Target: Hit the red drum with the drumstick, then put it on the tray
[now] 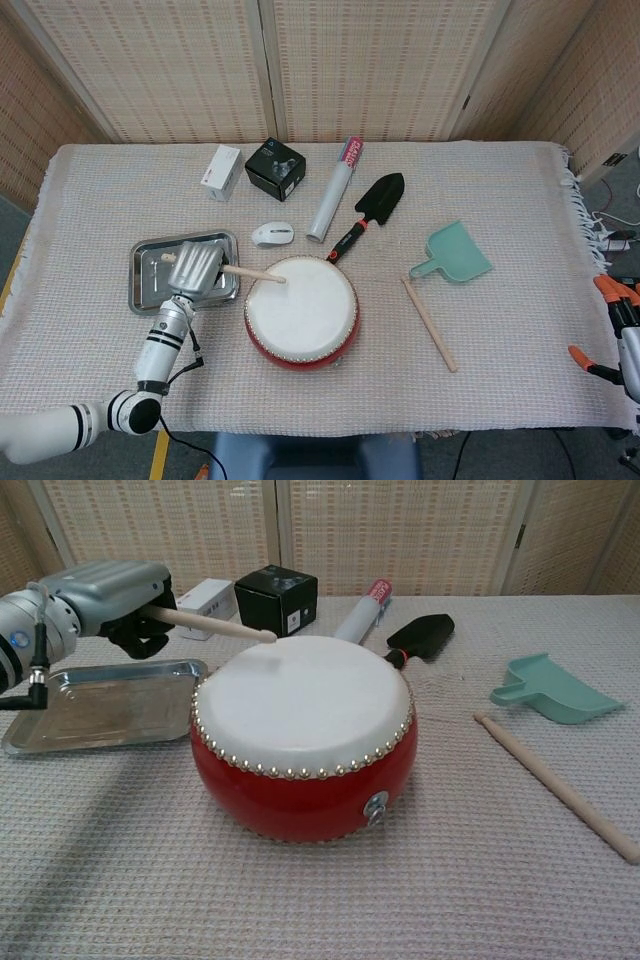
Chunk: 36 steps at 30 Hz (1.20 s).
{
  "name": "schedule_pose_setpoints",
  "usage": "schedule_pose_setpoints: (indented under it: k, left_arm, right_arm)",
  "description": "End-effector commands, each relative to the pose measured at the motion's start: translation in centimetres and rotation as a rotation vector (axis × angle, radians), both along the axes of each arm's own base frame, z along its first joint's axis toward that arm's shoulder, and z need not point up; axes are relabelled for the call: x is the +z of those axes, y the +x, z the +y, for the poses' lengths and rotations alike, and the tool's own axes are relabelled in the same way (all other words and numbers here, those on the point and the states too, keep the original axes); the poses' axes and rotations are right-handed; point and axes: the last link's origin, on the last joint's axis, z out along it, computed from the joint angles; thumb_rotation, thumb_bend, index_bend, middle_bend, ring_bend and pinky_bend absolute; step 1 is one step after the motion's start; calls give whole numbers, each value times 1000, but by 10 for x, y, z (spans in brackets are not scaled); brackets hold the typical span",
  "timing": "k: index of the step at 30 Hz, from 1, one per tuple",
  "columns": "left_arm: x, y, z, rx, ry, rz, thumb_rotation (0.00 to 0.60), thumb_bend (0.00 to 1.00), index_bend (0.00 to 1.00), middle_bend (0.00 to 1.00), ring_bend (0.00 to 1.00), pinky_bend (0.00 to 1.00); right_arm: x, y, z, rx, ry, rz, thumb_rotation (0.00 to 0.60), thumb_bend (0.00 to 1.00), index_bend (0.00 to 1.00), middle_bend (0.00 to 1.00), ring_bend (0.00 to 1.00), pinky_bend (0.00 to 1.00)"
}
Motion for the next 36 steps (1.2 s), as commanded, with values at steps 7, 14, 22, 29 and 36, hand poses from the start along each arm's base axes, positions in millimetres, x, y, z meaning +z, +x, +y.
schedule_pose_setpoints:
  k: [7,14,22,29,36]
  left_arm:
    - [22,-49,38,207,99,-98,600,708,1000,1000,990,1000]
    - [7,-77,54,274,82,-5,600,708,997,1000,978,1000]
    - [-4,-92,69,312,86,54,600,699,915,962,904,1000]
    - [-12,-98,74,340,52,75,600,696,757,817,759,941]
    - [-17,-98,74,362,6,69,600,573,337,364,360,679]
  right_arm:
    - [-1,-1,-2,-2,4,-1,600,159,0,67,0,0]
    - [-3,-1,-5,-6,11,0,600,159,0,67,0,0]
    - [-4,-1,-5,-14,7,1,600,159,0,67,0,0]
    - [-3,-1,-4,-18,2,2,600,159,0,67,0,0]
    - [-3,-2,-5,-20,4,4,600,159,0,67,0,0]
